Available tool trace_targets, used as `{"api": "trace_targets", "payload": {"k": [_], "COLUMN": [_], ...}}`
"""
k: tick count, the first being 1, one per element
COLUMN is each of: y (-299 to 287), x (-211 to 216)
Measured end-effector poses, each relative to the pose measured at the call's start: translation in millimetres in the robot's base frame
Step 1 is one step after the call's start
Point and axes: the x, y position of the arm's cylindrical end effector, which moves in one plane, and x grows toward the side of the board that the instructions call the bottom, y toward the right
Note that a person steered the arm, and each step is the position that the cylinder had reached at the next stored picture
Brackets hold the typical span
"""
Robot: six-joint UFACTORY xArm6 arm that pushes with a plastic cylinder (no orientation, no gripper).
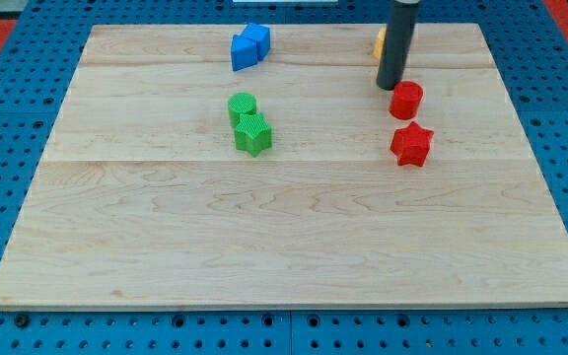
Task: Push red circle into red star
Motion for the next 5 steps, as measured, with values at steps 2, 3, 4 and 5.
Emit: {"api": "trace_targets", "payload": {"k": [2, 3, 4, 5], "y": [24, 40, 48, 31], "x": [-14, 31, 32, 13]}}
